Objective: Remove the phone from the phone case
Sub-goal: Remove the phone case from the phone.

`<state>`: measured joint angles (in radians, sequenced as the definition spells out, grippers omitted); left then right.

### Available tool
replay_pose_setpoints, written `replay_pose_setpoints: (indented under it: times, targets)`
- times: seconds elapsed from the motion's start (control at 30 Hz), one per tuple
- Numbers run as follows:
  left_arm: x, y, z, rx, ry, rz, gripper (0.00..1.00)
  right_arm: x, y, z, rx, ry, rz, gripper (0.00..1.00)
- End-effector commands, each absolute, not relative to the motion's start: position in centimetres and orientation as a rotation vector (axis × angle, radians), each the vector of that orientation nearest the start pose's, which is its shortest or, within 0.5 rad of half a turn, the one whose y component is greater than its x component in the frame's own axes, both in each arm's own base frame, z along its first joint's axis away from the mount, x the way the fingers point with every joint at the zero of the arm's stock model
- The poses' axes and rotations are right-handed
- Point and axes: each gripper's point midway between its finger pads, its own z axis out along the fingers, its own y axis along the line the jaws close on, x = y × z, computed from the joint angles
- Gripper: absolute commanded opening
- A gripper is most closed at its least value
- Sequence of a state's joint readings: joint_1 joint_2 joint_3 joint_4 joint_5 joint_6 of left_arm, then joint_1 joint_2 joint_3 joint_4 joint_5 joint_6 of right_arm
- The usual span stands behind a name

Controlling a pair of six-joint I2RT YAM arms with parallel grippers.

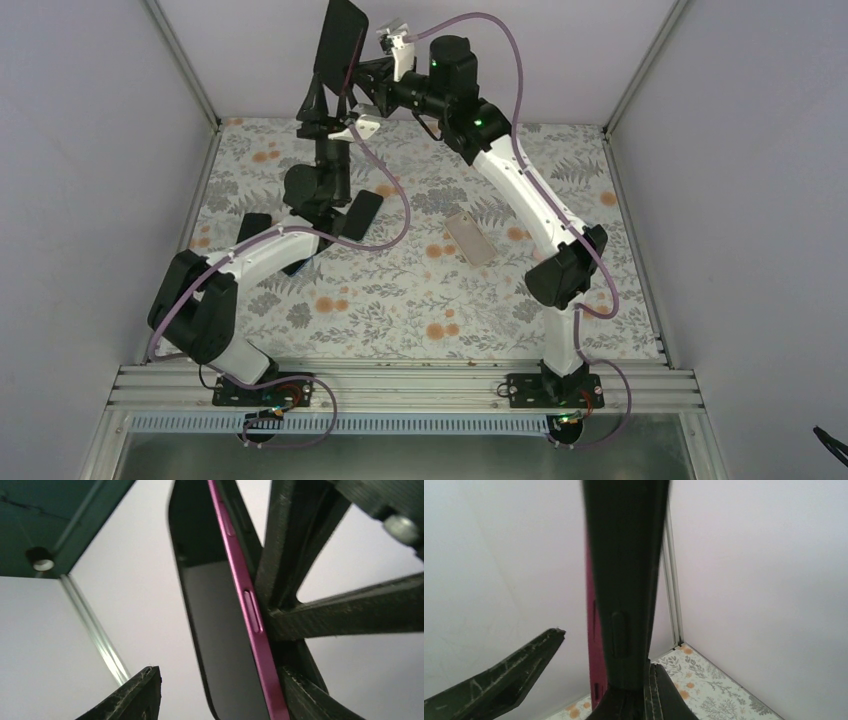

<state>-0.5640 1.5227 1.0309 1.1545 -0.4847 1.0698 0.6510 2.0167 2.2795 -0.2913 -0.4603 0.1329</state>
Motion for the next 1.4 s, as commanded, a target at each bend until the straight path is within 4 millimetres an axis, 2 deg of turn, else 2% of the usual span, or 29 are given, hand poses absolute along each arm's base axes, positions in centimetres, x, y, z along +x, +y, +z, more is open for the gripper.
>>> replay_pose_setpoints:
  times: [0.0, 0.13, 0.2, 0.4, 0.57, 0.73, 1.0, 1.13, 1.27, 1.37]
  targets:
    - [35.7, -14.5, 51.4, 0.157, 0.711, 0.727, 0.56, 38.7, 45.1, 40.6, -0.912, 1.654, 1.091, 0.03]
    - [36.2, -14.5, 51.8, 0.148, 0.709, 0.755, 0.53, 38.2, 45.8, 38.6, -0.934, 1.696, 1.117, 0.03]
    - [36.5, -14.6, 51.4, 0.163, 0.714, 0.756, 0.51, 38.0, 45.9, 38.4, -0.941, 1.7, 1.125, 0.03]
    - [38.0, -15.4, 50.0, 0.214, 0.756, 0.759, 0.36, 37.3, 45.8, 39.0, -0.961, 1.681, 1.14, 0.03]
    - [38.9, -15.2, 49.5, 0.217, 0.781, 0.76, 0.28, 36.5, 45.9, 39.1, -0.992, 1.67, 1.173, 0.03]
    - [39.4, -15.0, 49.4, 0.228, 0.799, 0.76, 0.15, 36.6, 45.5, 39.7, -0.992, 1.657, 1.136, 0.03]
    - [39.9, -14.2, 49.3, 0.248, 0.844, 0.75, 0.11, 37.0, 44.3, 40.9, -0.978, 1.633, 1.072, 0.03]
    - [40.2, -13.6, 49.4, 0.245, 0.866, 0.739, 0.03, 36.9, 44.0, 41.2, -0.981, 1.626, 1.054, 0.03]
    - [40.2, -13.6, 49.4, 0.263, 0.881, 0.723, 0.02, 38.7, 43.1, 40.5, -0.958, 1.642, 0.897, 0.03]
    - [40.3, -13.9, 49.1, 0.31, 0.928, 0.687, 0.02, 41.9, 40.9, 39.6, -0.906, 1.669, 0.685, 0.03]
